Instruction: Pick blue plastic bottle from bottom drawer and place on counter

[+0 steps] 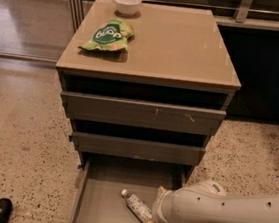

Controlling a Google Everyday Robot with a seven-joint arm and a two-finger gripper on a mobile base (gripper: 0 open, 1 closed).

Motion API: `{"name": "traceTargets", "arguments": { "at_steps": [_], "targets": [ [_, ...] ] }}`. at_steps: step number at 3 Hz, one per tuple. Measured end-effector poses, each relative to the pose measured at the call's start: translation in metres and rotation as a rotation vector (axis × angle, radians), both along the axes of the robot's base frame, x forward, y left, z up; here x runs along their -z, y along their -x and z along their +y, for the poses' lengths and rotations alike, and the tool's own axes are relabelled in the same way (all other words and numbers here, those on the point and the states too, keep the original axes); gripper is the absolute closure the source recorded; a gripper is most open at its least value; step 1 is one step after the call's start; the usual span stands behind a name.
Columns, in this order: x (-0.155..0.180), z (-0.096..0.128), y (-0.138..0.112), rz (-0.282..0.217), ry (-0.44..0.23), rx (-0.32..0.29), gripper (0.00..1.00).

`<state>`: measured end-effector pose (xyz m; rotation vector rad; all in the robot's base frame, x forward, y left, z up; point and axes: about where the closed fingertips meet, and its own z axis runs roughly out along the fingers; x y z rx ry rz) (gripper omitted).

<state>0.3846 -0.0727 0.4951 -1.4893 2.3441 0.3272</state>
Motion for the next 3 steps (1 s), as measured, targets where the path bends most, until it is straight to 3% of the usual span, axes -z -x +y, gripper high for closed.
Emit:
{"name": "traceTargets", "arguments": {
  "at_steps": [2,3],
  "targets": [
    [0.079,0.028,0.009,0.081,-0.091,0.061,0.0],
    [0.082,0.03,0.009,0.082,-0.098,0.059,0.0]
  ]
}}
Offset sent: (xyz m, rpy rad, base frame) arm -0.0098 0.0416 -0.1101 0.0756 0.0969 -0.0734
